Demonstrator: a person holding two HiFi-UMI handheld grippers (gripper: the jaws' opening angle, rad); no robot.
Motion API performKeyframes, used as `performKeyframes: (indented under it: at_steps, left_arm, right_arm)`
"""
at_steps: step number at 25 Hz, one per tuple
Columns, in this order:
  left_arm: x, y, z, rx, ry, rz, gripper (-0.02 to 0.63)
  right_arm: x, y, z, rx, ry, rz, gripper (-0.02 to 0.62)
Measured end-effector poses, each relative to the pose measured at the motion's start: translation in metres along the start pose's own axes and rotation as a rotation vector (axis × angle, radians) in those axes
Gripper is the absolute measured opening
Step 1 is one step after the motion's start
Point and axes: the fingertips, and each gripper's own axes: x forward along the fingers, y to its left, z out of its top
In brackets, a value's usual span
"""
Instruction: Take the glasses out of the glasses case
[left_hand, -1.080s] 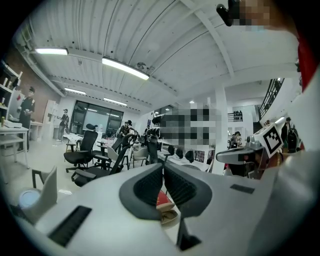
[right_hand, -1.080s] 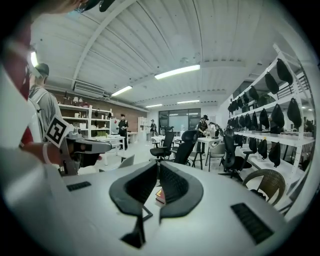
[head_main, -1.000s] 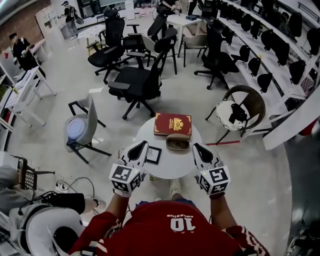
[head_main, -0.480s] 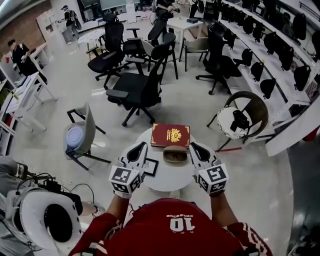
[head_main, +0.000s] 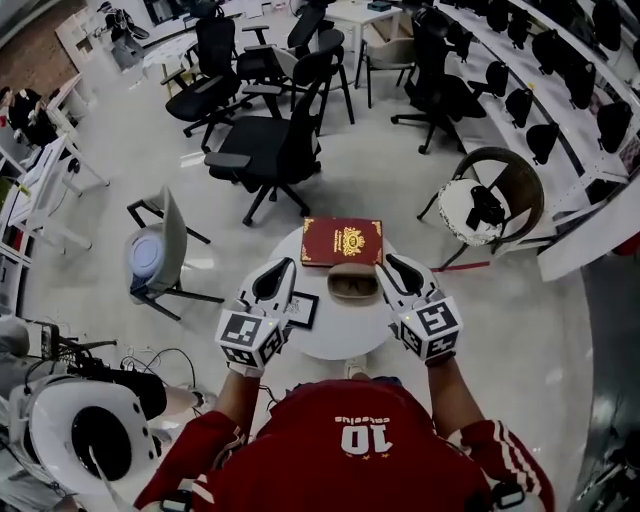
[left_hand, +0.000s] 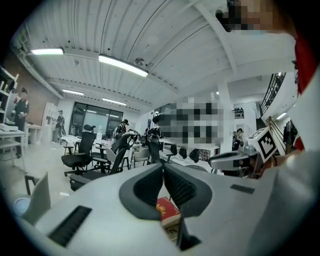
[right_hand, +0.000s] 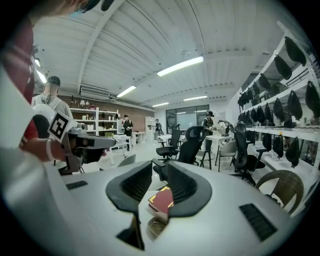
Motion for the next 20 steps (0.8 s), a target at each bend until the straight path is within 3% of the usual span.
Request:
performKeyframes:
  at_steps: [11,20]
  left_arm:
    - [0.001,-0.003,-0.016,-0.026,0.022,-0.029,0.018]
    - [0.001,0.006,-0.046,-0.068,0.066,-0.022,0.018]
  right_arm:
    - [0.011,0.000,-0.064,-0.031,0.132,-0.012,0.114]
    - [0.041,0.005,-0.165,-0.149,0.338,-0.022,0.114]
